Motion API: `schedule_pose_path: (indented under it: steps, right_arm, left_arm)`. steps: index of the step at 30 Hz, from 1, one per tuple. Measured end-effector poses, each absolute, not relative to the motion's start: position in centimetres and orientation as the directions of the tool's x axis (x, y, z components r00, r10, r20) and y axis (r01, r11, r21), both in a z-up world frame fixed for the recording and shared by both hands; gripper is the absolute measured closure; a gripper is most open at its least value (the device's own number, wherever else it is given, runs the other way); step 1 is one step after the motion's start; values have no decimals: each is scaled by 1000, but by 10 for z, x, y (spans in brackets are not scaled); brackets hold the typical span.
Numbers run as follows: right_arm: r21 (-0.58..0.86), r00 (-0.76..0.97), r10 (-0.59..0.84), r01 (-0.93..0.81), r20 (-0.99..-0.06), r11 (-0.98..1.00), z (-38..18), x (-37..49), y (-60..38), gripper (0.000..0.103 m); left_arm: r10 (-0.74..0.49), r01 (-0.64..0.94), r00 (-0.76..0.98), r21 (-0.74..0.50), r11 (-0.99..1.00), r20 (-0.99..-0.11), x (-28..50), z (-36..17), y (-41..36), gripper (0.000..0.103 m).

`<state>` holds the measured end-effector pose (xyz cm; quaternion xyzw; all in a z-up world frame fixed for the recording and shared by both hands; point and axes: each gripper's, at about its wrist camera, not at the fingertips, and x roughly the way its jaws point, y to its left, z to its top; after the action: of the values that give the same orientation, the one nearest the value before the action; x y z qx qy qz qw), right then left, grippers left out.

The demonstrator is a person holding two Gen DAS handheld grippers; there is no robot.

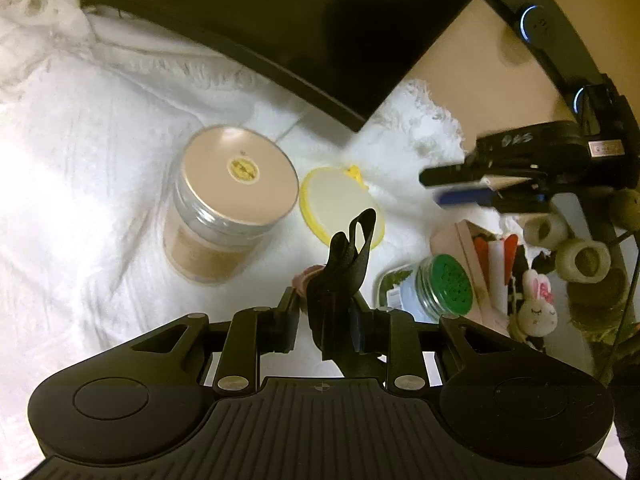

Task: Organize soft objects
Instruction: 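Grasp and lift the yellow-rimmed mesh sponge with the right tool while the left holds the clip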

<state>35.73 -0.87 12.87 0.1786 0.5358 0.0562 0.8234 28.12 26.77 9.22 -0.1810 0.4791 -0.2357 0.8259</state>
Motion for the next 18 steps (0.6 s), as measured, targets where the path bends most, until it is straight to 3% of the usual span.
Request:
schedule_pose_path:
  steps: [1,2,4,8,18]
  right_arm:
    - [349,400,283,101,-872,932,123,361,-14,22]
    - [338,397,270,111,-877,934,119,363,-19,2]
    - [291,420,204,155,-884,944,111,371,-24,1]
    - [279,386,207,140,-899,950,87,402,-2,1]
    - [36,215,-8,201,-977,979,25,453,49,0]
  left_arm:
    - [-564,208,426,-530,822,-708,282,89,266,74]
    - [-567,201,420,-537,819,-708,281,85,264,74]
    - [-576,189,407,-552,812,-709,279,79,263,74]
    - [-580,172,385,-562,809,-718,274,71,268,74]
    - [-591,118,382,-597,794,-710,270,54,297,74]
